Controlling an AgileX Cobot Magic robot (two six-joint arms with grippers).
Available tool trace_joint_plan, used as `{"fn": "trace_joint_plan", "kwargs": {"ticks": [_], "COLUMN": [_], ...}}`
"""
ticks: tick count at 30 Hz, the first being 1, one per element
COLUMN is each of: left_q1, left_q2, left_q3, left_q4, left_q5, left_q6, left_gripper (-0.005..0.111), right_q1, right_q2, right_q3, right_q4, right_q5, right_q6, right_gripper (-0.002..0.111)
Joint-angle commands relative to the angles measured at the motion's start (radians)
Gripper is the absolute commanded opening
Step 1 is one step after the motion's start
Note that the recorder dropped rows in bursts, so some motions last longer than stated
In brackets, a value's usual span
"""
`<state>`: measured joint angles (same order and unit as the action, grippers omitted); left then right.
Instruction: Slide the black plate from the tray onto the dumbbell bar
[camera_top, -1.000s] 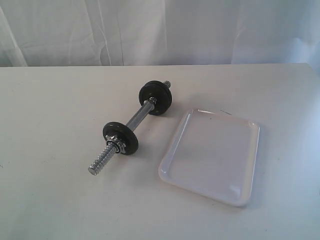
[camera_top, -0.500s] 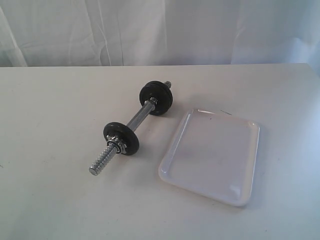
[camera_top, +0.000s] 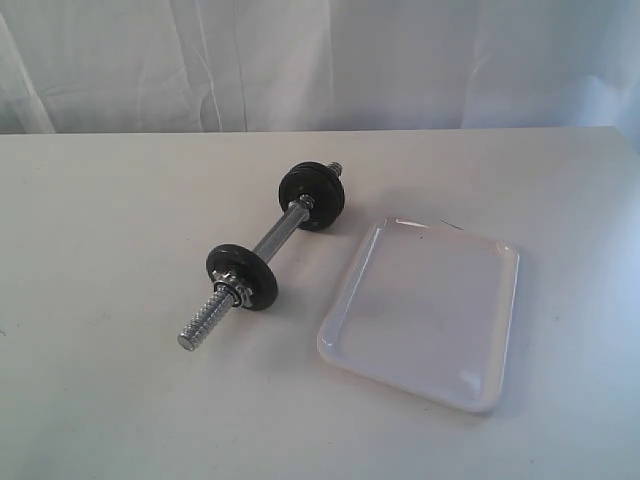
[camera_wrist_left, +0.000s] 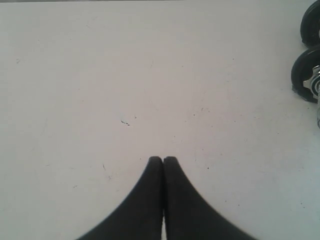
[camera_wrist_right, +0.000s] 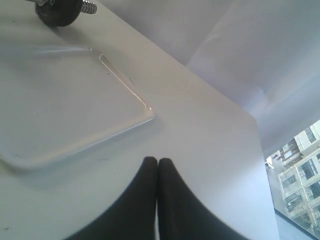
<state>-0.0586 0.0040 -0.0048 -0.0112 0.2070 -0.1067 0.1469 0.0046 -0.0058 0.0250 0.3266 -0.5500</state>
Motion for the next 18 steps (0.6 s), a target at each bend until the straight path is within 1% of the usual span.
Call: {"fn": "trace_joint_plan", "kwargs": {"ticks": [1, 11, 18], "left_q1": [-0.003, -0.003, -0.003], "left_q2": [-0.004, -0.004, -0.004], "left_q3": [0.005, 0.005, 0.005], "left_q4": [-0.007, -0.007, -0.007], "left_q5": [-0.003, -0.003, -0.003], "left_q6": [0.003, 0.003, 0.003], "left_gripper": [0.0, 0.0, 0.0], "right_q1": [-0.036, -0.076, -0.079], "right_q2": [-0.005, -0.005, -0.005], "right_q3": [0.006, 0.006, 0.006], "right_q4": [-0.004, -0.004, 0.0], "right_q5": [-0.016, -0.018, -0.014], "right_q6": [0.008, 0.008, 0.008], "right_gripper": [0.0, 0.0, 0.0]}}
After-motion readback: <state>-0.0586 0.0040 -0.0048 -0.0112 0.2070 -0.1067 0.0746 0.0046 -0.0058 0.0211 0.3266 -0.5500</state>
